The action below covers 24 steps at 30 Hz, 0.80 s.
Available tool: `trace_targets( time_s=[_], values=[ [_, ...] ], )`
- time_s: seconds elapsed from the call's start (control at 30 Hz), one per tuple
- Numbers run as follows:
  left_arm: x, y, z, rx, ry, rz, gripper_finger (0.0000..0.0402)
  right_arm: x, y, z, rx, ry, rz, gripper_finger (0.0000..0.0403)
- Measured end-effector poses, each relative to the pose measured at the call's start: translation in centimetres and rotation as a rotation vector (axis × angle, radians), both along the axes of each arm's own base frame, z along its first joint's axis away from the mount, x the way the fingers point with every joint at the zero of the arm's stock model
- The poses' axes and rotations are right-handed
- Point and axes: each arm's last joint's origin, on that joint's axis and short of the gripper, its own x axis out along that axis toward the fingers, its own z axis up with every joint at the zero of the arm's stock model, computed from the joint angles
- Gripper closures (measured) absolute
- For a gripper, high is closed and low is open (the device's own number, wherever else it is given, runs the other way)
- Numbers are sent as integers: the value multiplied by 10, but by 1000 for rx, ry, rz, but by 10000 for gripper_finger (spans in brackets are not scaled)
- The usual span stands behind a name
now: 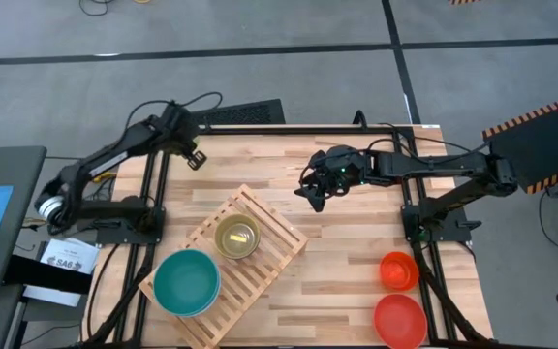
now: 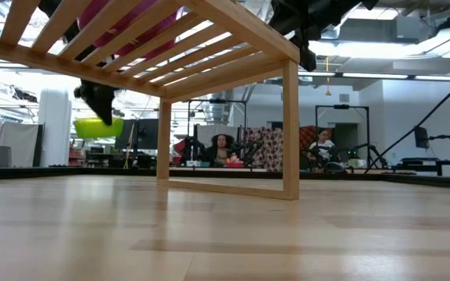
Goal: Place and stack bowls onto a shelf
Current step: Stack the small green bowl on the shelf on top of the small yellow bowl on the shelf
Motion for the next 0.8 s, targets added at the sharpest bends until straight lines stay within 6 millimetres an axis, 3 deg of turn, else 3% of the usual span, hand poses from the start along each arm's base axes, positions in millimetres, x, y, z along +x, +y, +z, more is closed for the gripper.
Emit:
trace_targets(
  time_s=[0.33, 0.6, 0.8],
  values=[
    [8, -67, 52, 82, -164, -93, 401, 3, -1, 5, -51, -50, 25, 178],
    [45, -114, 102, 137, -308, -256, 401, 2, -8, 5, -72, -54, 15, 178],
    [71, -152, 148, 180, -326, -541, 401, 1, -13, 5, -75, -52, 1, 178]
  ],
)
